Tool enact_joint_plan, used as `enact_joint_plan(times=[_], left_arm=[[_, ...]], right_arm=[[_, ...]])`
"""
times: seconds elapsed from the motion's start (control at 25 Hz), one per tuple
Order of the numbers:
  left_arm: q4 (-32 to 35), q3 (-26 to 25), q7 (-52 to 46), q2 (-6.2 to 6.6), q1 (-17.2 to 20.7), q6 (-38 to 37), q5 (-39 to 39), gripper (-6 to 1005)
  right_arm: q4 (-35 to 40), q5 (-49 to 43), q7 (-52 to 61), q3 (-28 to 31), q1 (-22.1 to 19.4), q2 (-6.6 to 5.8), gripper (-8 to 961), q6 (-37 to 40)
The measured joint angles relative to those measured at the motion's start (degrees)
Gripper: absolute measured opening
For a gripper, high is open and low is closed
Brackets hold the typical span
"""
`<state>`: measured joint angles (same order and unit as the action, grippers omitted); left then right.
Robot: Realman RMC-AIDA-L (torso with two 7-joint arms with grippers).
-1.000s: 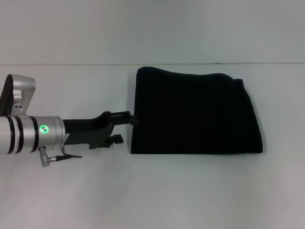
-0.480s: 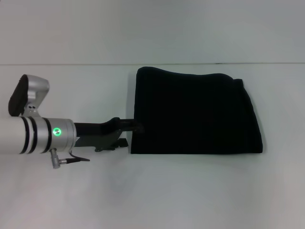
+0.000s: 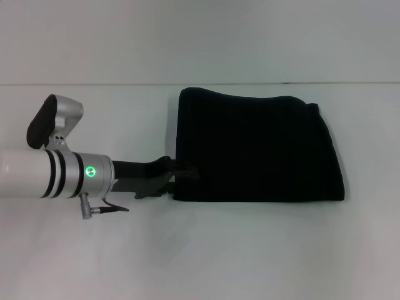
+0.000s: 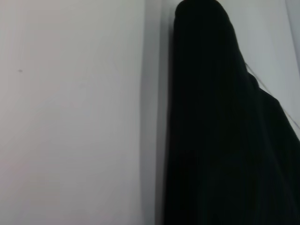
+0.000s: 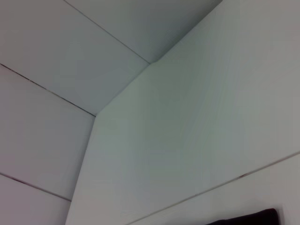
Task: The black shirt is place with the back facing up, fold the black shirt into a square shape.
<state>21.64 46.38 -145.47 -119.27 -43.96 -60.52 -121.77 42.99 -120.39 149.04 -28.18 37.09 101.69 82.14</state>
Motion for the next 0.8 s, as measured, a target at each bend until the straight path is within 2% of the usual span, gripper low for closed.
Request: enact_joint_plan(times=[0.2, 0.32, 0.52, 0.8], left_arm=[[0.7, 0.5, 0.2, 0.34, -0.3, -1.0, 0.0, 752], [0.9, 1.2, 0.4, 0.35, -0.4, -1.0, 0.0, 507], [0.8, 2.5, 1.1, 0.35, -0.7, -1.0, 0.0, 260], [0.9, 4.0, 1.4, 0.45, -0.7, -1.5, -0.1, 127]], right_arm=[[0.0, 0.1, 0.1, 0.2, 0.0, -0.04, 717, 0.0], [0.1, 0.1, 0.2, 0.2, 0.0, -0.06, 717, 0.0], [0.1, 0.0, 0.2, 0.1, 0.0, -0.09, 716, 0.0], [0.0, 0.0, -0.2, 0.0, -0.1, -0.09, 716, 0.1]])
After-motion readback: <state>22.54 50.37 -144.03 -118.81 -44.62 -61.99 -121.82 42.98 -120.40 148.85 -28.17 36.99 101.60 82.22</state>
